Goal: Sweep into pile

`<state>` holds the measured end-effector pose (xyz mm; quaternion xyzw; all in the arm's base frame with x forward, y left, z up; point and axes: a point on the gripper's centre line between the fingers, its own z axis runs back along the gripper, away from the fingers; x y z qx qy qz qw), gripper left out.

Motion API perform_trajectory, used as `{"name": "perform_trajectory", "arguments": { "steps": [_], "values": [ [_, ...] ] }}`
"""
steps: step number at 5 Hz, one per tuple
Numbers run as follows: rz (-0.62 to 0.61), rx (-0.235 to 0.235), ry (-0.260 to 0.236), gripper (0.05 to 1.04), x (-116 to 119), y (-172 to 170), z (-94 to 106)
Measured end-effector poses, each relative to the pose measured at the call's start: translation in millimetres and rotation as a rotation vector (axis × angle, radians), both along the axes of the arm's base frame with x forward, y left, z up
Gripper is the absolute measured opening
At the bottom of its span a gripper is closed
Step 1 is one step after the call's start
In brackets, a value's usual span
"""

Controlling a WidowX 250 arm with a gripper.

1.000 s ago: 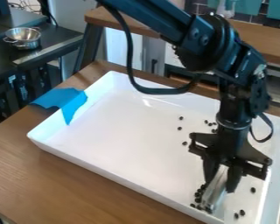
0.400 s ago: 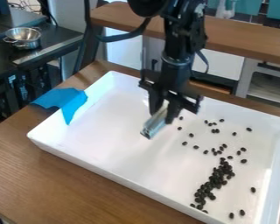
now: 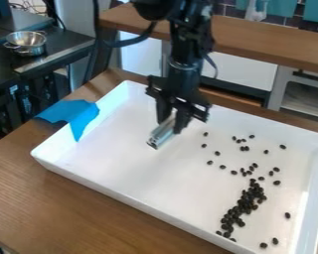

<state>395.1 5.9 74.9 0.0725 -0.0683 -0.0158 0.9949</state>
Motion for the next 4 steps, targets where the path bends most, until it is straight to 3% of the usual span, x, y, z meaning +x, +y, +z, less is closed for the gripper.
{"name": "perform_trajectory", "arguments": {
  "steps": [1,2,3,4],
  "values": [
    [-0.017,0.001,0.009,0.362,10,13,-21.1],
    [-0.017,-0.002,-0.020,0.362,15,18,-24.1],
    [-0.013,0.002,-0.010,0.362,18,19,-37.3],
    [-0.004,-0.011,-0.017,0.362,22,17,-37.0]
  ]
}}
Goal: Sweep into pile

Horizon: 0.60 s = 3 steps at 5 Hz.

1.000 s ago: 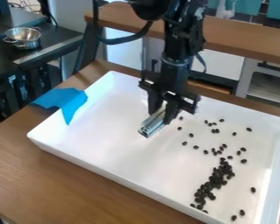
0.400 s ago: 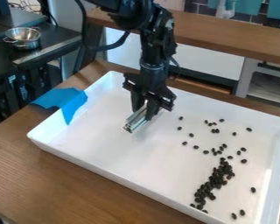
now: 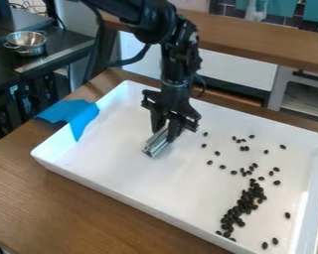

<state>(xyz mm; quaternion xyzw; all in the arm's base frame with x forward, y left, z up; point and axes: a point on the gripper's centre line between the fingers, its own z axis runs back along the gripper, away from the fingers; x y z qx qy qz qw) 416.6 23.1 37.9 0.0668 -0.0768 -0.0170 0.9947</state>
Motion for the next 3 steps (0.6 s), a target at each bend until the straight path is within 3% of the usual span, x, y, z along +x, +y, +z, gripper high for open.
{"name": "perform_trajectory", "arguments": {
  "steps": [3],
  "values": [
    [-0.014,-0.043,0.044,0.362,2,-33,-7.5]
  ]
}}
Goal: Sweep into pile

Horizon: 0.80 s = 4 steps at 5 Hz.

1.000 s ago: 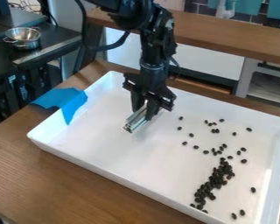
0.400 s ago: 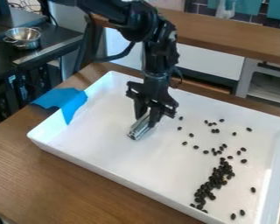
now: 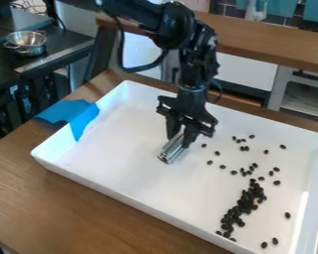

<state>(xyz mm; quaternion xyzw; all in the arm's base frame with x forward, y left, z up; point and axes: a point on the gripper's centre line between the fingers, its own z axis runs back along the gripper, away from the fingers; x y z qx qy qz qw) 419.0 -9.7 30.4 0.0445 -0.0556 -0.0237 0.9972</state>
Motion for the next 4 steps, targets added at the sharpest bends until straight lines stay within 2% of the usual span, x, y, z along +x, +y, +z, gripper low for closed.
{"name": "perform_trajectory", "arguments": {
  "steps": [2,4],
  "values": [
    [-0.042,-0.020,0.017,0.362,1,-29,-1.1],
    [-0.114,-0.029,0.008,0.362,-2,-62,-1.5]
  ]
}}
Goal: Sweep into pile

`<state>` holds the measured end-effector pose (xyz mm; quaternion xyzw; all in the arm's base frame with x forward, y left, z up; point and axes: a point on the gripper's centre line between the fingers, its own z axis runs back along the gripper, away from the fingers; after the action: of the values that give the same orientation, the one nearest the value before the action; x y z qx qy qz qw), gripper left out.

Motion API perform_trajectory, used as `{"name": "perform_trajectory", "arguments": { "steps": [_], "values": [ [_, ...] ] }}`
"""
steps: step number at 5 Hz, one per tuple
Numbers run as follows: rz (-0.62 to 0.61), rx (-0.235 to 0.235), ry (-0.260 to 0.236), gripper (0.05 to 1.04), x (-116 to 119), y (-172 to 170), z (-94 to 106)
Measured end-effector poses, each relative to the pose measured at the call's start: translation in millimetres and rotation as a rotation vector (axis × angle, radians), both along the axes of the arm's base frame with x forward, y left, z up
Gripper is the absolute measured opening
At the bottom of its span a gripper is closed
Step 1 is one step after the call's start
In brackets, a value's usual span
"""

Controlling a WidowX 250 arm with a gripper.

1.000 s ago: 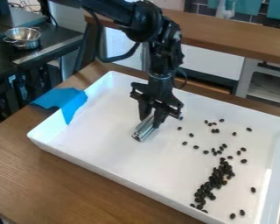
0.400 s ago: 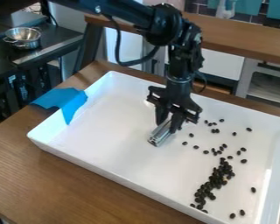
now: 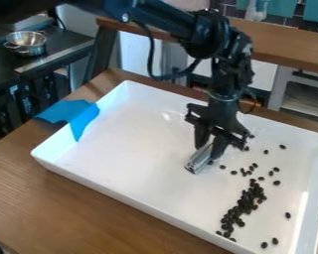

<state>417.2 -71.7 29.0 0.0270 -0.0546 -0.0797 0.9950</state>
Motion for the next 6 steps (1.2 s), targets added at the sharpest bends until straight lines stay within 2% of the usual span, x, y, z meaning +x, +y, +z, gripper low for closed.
{"name": "perform_trajectory", "arguments": {
  "steps": [2,4,6],
  "values": [
    [-0.059,-0.008,0.010,0.362,-9,-35,-0.6],
    [-0.082,-0.023,0.045,0.362,-23,-65,-1.3],
    [-0.086,-0.030,0.056,0.362,-25,-78,-2.1]
  ]
}}
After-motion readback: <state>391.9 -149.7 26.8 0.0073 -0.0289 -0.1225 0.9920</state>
